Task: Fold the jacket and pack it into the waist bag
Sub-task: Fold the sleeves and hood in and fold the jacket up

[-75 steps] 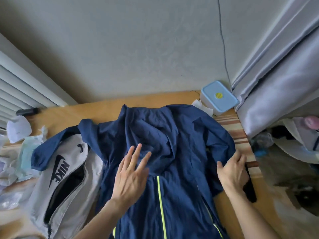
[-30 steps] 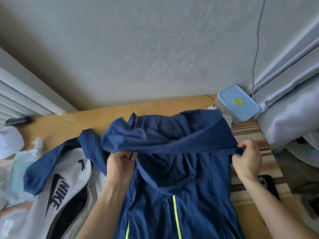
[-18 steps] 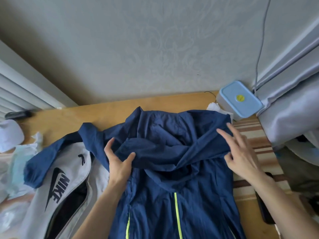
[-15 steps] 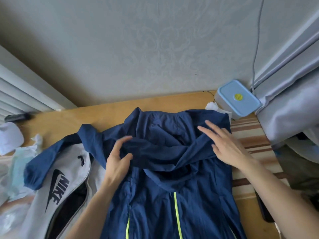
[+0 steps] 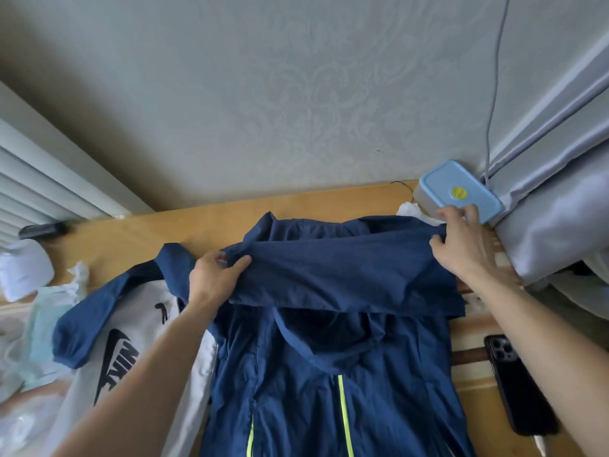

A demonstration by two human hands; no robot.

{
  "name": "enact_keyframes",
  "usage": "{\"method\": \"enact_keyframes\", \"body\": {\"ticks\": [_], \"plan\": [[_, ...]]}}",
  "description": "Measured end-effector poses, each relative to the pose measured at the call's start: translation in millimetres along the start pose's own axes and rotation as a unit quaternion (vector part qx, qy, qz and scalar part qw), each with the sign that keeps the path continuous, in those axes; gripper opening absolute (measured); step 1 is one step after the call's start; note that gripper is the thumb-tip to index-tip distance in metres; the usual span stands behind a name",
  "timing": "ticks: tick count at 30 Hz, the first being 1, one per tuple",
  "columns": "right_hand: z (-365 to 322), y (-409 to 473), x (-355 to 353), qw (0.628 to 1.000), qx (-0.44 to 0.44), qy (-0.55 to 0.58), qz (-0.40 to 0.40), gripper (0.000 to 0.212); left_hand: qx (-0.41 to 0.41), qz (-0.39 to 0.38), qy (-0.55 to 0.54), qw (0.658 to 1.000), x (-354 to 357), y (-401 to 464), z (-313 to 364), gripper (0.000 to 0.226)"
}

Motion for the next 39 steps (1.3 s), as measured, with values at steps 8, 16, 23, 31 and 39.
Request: {"method": "enact_keyframes", "body": {"ticks": [8, 16, 23, 31, 39], "plan": [[-108, -109, 119, 0.972, -0.235, -0.023, -0.015, 0.045, 0.026, 0.236, 0.184, 0.954, -58, 9, -22, 0.066], [-141, -136, 124, 0.983, -0.161, 0.082, -0.027, 0.049, -0.155, 0.115, -0.175, 0.965, -81, 56, -86, 0.013], [-151, -157, 76, 0.859, 0.011, 0.493, -0.138, 0.033, 0.218, 0.002, -0.321, 0.922, -80, -45, 36, 0.021], [-74, -163, 82, 0.645, 0.212, 0.713, -0.175, 0.11, 0.473, -0.23, 0.431, 0.733, 93, -117, 25, 0.078], [-60, -117, 96, 0.843, 0.199, 0.493, -0.08, 0.098, 0.535, -0.098, 0.45, 0.709, 92, -62, 29, 0.06]]}}
Point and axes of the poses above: each hand's wrist, its own y-axis towards the middle knuckle, its own x-axis out of the palm, z = x × y, the point moved 9 cm from there along y, towards the middle knuckle
